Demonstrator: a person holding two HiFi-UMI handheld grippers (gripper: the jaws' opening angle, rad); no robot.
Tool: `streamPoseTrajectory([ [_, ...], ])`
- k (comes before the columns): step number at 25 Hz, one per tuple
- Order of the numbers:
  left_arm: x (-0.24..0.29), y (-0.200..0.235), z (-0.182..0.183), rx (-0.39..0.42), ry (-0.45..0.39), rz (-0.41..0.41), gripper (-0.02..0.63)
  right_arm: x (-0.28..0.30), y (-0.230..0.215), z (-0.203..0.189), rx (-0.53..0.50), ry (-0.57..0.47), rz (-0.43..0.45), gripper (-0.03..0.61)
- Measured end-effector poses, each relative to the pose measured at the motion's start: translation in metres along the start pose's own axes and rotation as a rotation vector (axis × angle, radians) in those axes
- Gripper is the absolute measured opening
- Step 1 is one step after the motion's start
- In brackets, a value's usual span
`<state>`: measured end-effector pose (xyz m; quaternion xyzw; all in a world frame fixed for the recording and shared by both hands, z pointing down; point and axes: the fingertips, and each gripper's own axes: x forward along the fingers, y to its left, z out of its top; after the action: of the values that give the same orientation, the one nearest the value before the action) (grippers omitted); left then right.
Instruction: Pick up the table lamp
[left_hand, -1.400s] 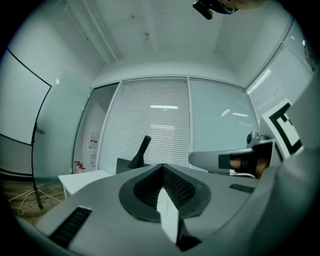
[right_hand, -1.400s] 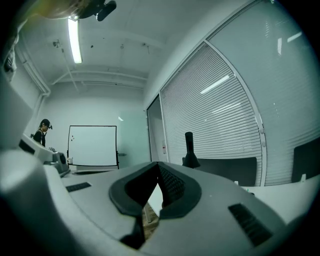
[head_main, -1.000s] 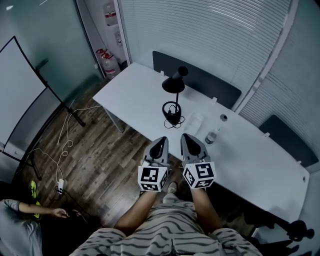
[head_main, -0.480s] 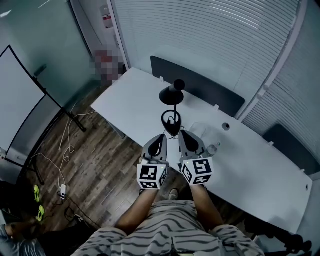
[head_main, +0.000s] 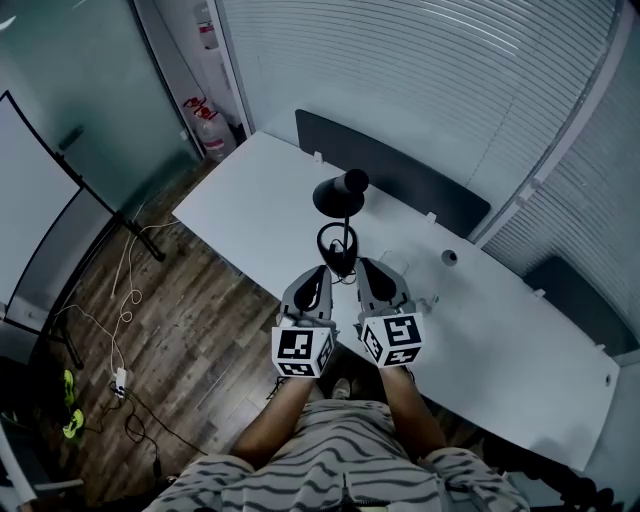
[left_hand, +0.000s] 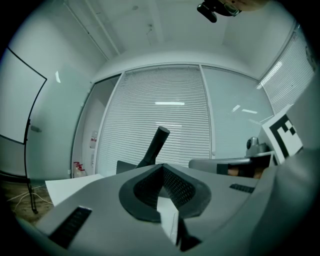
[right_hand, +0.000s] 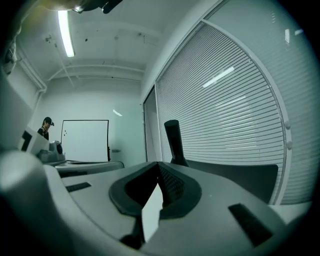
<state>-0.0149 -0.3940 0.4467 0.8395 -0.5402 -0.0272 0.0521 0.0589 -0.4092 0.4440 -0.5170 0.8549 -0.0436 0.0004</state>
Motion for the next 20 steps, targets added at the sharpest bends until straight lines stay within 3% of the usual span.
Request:
streamPoseTrajectory([
  [9,0.027,0.023,0.002,0.001,0.009,-0.043,0.005,0.043,-0.017,-0.042,0.029,0.051,-0.036,0.011],
  [20,0.049,0.042,0.000,0.013,0.009,-0.082,0.005,0.082,-0.032,-0.091,0.150,0.085,0.013,0.025],
])
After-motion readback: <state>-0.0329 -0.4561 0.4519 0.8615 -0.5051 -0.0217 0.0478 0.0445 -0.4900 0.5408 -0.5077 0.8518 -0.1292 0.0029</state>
